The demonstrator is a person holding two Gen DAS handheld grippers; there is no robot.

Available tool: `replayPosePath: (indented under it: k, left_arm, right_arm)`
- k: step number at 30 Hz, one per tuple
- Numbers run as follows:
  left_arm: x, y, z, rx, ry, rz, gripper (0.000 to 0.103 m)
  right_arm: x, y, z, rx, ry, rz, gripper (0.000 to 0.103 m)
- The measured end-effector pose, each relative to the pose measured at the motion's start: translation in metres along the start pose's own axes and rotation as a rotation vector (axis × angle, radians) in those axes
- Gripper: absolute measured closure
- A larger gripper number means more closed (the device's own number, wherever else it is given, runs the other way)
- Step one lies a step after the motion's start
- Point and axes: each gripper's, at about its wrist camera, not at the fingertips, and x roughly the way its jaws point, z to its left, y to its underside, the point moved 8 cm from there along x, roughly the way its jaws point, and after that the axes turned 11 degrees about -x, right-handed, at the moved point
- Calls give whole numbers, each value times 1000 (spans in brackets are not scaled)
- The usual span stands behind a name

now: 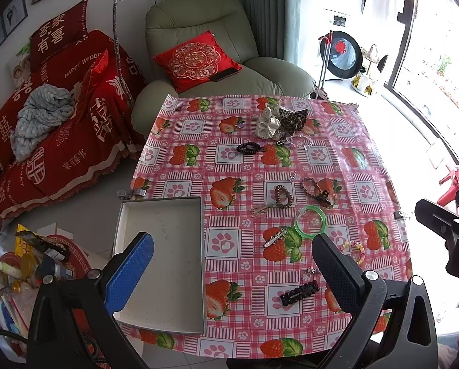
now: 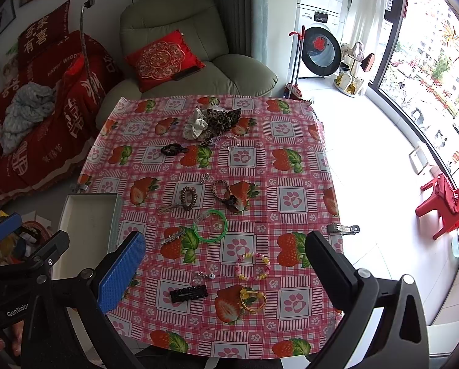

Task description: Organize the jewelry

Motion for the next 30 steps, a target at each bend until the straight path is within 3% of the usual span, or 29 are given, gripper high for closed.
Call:
replayPosePath:
  k: [19,30]
  left_arm:
    - [4,9,-3,11,3,9,0]
    - [20,12,0,9,-2,66,0]
  right_arm:
    - [0,3,0,8,1,5,0]
    - [5,11,-8,39,0,36,0]
